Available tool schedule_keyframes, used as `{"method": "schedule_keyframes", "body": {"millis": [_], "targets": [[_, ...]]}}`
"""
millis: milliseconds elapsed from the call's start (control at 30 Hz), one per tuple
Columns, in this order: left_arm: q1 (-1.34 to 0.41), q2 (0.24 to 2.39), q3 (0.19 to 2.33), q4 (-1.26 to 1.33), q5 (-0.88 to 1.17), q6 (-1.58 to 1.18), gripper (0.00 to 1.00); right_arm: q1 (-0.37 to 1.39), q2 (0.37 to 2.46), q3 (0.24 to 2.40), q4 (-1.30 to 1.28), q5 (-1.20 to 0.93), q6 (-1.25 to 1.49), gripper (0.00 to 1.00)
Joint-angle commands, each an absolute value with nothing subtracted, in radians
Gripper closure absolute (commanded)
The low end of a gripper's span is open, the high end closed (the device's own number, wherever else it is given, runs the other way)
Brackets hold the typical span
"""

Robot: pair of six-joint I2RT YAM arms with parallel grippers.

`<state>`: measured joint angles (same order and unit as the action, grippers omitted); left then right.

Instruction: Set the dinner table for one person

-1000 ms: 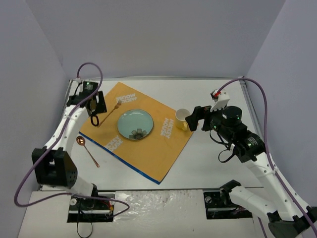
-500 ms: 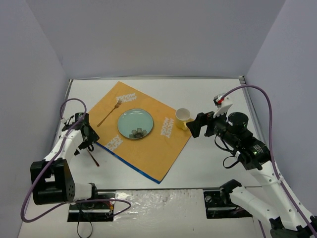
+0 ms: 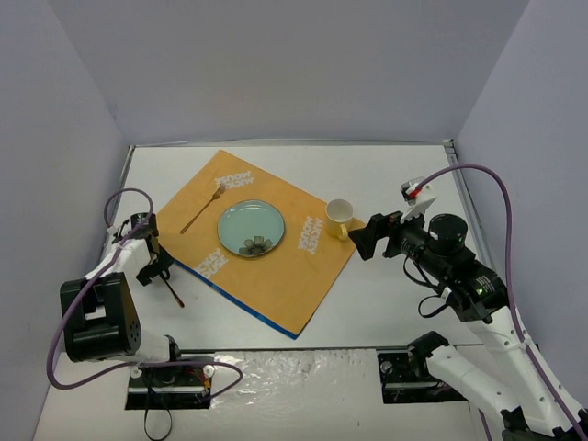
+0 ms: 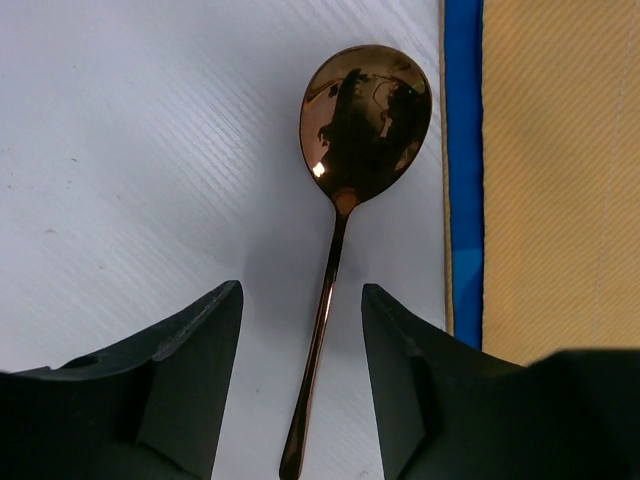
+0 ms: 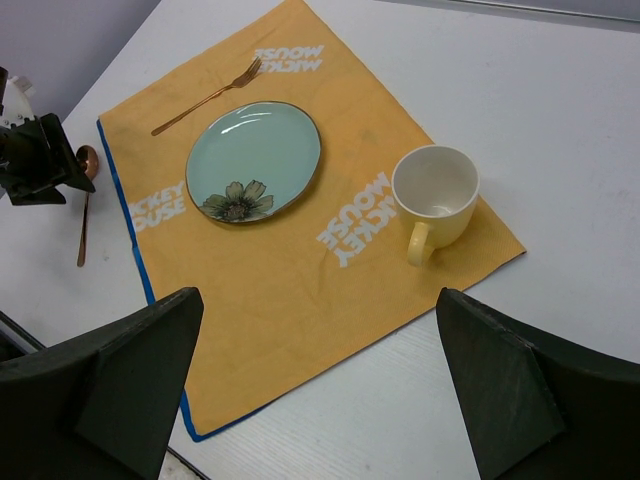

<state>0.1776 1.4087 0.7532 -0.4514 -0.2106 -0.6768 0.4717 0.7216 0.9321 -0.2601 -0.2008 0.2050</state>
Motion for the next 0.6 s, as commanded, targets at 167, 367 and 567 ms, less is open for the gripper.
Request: {"method": "schedule_keyframes", "body": {"millis": [167, 367, 567], "targets": [[0.181, 1.484, 0.762, -0.385, -0.189, -0.660, 0.59, 0.467, 0.717, 0.940, -0.221, -0.207, 0.197, 0.00], [0.181, 1.496, 0.738, -0.379, -0.197, -0.685, 0.81, 0.468, 0.715, 0.938, -0.221, -0.203, 0.194, 0.00], [0.183, 1.457, 0.716, -0.414, -0.208, -0.715, 1.00, 0.468, 0.722, 0.943, -0.221, -0.192, 0.183, 0.00]]}}
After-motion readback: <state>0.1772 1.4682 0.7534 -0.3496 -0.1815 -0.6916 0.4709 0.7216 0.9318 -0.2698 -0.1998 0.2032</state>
